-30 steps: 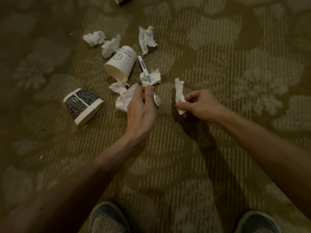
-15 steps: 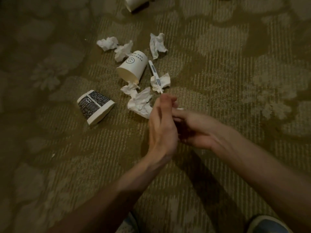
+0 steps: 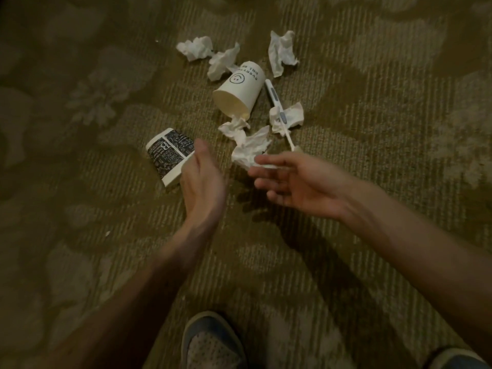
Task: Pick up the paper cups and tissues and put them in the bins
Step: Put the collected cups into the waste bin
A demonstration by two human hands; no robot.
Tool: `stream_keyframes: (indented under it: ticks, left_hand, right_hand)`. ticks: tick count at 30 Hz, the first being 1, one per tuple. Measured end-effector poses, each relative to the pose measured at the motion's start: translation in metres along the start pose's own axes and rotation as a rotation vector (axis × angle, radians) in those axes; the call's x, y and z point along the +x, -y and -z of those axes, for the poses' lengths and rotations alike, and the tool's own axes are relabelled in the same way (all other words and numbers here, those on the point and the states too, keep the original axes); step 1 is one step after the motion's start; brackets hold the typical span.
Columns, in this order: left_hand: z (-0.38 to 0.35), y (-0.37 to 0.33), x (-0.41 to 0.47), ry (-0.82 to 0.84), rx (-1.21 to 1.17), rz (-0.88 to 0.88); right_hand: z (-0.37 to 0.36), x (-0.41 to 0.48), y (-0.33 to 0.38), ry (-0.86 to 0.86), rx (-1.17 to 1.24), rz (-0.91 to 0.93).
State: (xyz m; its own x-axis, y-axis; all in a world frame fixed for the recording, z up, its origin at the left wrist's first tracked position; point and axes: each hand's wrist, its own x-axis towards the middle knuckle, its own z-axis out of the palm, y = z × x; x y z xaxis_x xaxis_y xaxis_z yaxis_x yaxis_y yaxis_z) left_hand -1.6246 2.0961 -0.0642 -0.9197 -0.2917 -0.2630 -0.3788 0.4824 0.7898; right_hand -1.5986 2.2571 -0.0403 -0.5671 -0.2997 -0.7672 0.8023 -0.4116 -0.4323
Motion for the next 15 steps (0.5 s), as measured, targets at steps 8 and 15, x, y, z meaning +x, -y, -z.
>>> stream_keyframes:
  ticks: [8,15]
  left_hand:
    - [-0.02,-0.005,0.041,0.271,0.178,-0.19]
    - [-0.027,-0.001,0.05,0.374,0.366,-0.277]
  right_hand:
    - [-0.019,0.029,0.0,-0.184,-0.228,-0.018]
    - [-0.016,0.039,-0.003,-0.181,-0.027,0.057]
